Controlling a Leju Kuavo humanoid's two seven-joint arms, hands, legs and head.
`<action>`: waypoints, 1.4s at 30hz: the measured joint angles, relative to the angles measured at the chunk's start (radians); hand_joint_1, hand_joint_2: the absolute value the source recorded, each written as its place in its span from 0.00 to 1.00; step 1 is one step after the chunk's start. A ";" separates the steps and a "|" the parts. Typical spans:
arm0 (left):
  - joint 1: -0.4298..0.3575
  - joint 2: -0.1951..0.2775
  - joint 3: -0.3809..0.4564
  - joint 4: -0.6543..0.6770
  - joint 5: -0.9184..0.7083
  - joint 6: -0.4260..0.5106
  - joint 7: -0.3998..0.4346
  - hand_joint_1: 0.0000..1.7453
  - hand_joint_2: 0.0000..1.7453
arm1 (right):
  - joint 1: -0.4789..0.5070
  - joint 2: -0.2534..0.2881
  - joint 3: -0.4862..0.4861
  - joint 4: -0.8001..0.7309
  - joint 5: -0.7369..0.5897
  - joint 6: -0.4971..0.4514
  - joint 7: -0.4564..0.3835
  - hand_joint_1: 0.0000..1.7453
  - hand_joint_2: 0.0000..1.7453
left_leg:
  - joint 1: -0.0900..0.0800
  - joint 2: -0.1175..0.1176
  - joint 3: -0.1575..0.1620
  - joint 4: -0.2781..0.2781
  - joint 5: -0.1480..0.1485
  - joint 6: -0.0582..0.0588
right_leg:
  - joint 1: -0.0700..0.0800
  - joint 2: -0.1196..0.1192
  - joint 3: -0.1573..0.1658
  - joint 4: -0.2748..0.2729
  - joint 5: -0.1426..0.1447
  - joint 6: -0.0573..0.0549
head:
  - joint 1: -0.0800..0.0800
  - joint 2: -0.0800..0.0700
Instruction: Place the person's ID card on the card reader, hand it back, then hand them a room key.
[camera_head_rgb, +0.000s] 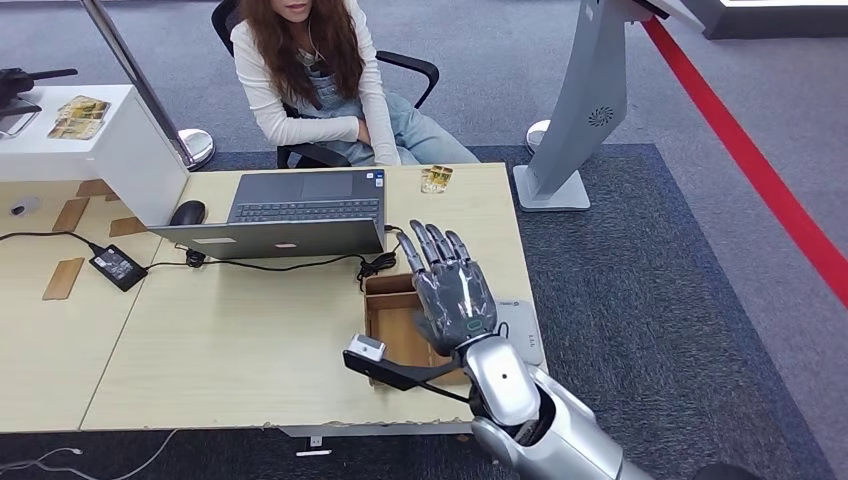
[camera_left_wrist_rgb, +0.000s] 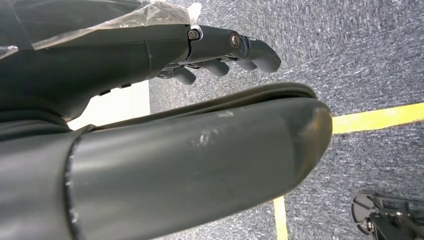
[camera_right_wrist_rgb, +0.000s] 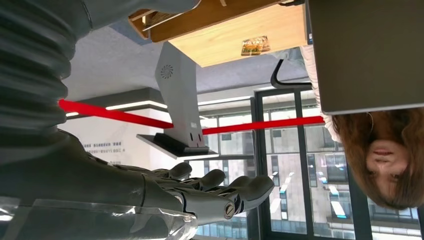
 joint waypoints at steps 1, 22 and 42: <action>0.000 0.000 -0.001 0.000 0.000 -0.001 0.000 0.00 0.00 | -0.007 0.002 0.002 0.015 -0.006 -0.005 0.002 0.00 1.00 | 0.000 0.000 0.000 0.000 0.000 0.000 | 0.000 0.000 0.000 0.000 0.000 0.000 | 0.000 0.000; 0.002 0.004 -0.020 0.000 0.004 -0.003 0.007 0.00 0.00 | -0.063 -0.003 0.007 0.198 -0.022 -0.026 0.051 0.00 1.00 | 0.000 0.000 0.000 0.000 0.000 0.000 | 0.000 0.000 0.000 0.000 0.000 0.000 | 0.000 0.000; 0.002 0.010 -0.020 0.000 0.008 -0.002 0.011 0.00 0.00 | -0.059 -0.012 0.003 0.261 -0.004 -0.033 0.068 0.77 1.00 | 0.000 0.000 0.001 0.000 0.000 0.000 | 0.000 0.000 0.000 0.000 0.000 0.000 | 0.000 0.000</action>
